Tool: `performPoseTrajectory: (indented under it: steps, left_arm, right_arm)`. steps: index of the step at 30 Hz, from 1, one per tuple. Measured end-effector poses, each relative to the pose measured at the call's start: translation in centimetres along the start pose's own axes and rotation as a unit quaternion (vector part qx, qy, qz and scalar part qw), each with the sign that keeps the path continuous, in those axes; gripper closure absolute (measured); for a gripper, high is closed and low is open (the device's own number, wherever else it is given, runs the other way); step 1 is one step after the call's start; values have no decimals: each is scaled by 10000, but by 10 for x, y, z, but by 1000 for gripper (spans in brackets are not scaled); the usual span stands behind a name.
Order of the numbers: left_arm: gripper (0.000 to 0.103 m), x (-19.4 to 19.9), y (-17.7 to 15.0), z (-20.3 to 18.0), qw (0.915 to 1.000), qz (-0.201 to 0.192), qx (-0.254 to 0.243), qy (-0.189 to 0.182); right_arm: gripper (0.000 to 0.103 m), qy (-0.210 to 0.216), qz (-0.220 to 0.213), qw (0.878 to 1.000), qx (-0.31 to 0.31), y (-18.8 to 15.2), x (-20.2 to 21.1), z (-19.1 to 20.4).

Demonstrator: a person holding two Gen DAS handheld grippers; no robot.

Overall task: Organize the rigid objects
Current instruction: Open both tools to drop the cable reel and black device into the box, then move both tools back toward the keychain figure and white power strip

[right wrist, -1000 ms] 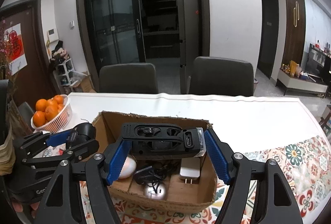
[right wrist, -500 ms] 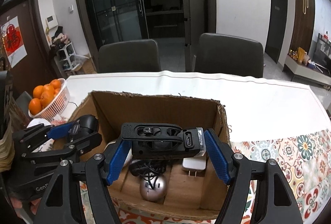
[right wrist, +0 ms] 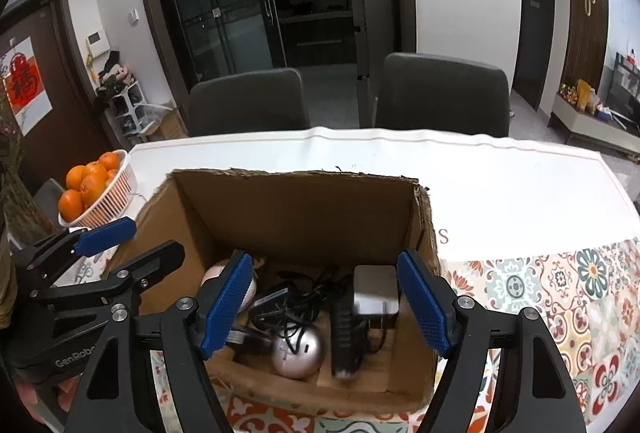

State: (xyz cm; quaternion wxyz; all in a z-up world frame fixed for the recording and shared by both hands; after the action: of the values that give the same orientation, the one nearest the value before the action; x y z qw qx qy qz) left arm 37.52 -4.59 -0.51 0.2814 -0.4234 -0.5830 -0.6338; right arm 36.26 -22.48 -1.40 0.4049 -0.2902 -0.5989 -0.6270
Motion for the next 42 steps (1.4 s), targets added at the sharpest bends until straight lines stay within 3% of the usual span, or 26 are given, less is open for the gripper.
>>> performPoseTrajectory:
  steps: [10,19,42]
  left_arm:
    - [36,35,-30,10,9987,-377,152,298]
    - [33,61,-65,22,9967,-530,366,489]
    - [26,90,-156,40,9922,-421,896,758]
  right_arm:
    - [27,-315,-537,9978,245,-18,40,21]
    - [27,-146,-692,9969,336,-36,57,40]
    - [23,115,-812,9943,683,-94,68,83]
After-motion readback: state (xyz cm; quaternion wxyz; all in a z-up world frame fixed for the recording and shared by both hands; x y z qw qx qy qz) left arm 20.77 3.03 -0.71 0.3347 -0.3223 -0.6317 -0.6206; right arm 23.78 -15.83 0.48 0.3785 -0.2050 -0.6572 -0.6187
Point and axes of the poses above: each gripper's, at about its wrist camera, not at the fingertips, and x roughly against the way its jaws point, z to its left, y to its top, the point moved 2 cm from there along -x, roughly the way its jaws point, and after that the axes turned 15 degrees about z, right-handed, at the moved point
